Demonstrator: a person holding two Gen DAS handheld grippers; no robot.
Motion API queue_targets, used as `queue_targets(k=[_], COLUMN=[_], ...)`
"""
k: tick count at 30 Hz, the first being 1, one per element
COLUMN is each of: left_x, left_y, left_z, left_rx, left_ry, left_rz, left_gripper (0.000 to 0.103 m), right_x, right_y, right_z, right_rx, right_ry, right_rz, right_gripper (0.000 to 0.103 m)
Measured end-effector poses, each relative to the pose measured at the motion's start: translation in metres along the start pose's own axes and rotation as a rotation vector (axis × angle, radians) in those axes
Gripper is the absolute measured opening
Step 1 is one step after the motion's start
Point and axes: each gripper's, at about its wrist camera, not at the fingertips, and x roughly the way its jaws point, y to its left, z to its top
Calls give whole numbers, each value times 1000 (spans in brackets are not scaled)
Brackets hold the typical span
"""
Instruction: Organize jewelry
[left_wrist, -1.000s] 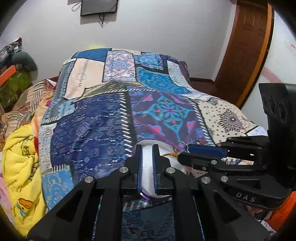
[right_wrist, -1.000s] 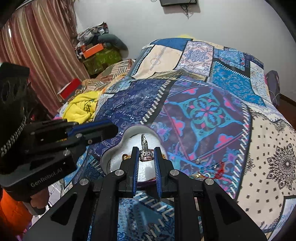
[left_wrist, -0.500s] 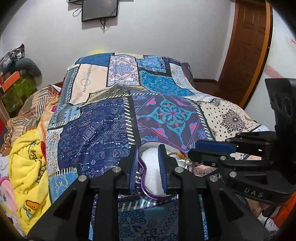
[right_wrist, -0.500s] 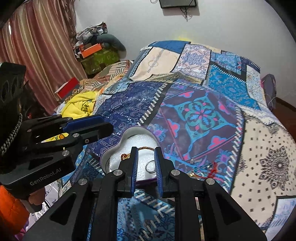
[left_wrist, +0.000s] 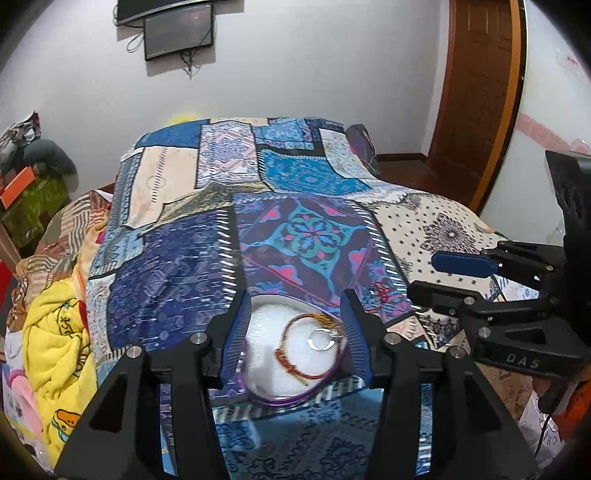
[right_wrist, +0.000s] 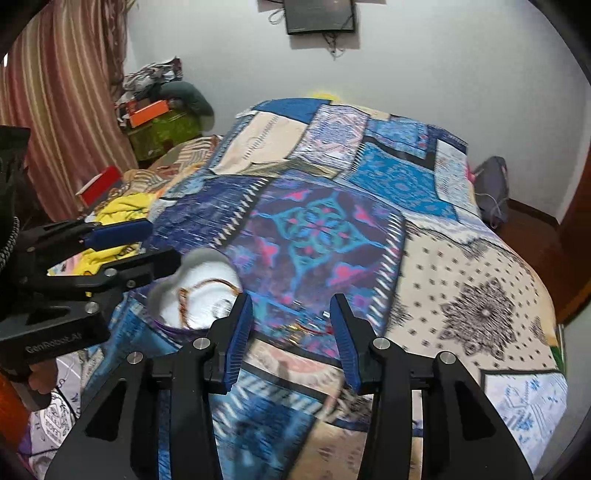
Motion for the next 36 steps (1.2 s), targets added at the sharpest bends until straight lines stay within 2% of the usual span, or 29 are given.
queue_targets(k=[10,18,22,25,32,36], left_x=[33,74,93,103,120,128], left_y=[-33,-42,-37,-36,-44,-47], left_z=[3,7,11,14,12,12], left_rx=[64,76,63,78,148,172], left_ry=[69,160,210,232,284,302], left_rz=[-46,-100,-135,-146,-160,-158], left_gripper=[50,49,33,26,21,20], right_x=[1,12,21,30,52,63], right_y=[-48,-71,-74,-74,-68,-62], right_z=[-22,-30,-28,-25,-19,-17], right_rx=[62,117,131,134,119,85], right_ry=[50,96,119,137,185,207], right_rz=[-59,-24,14,58,120,111], right_gripper=[40,40,40,40,40,40])
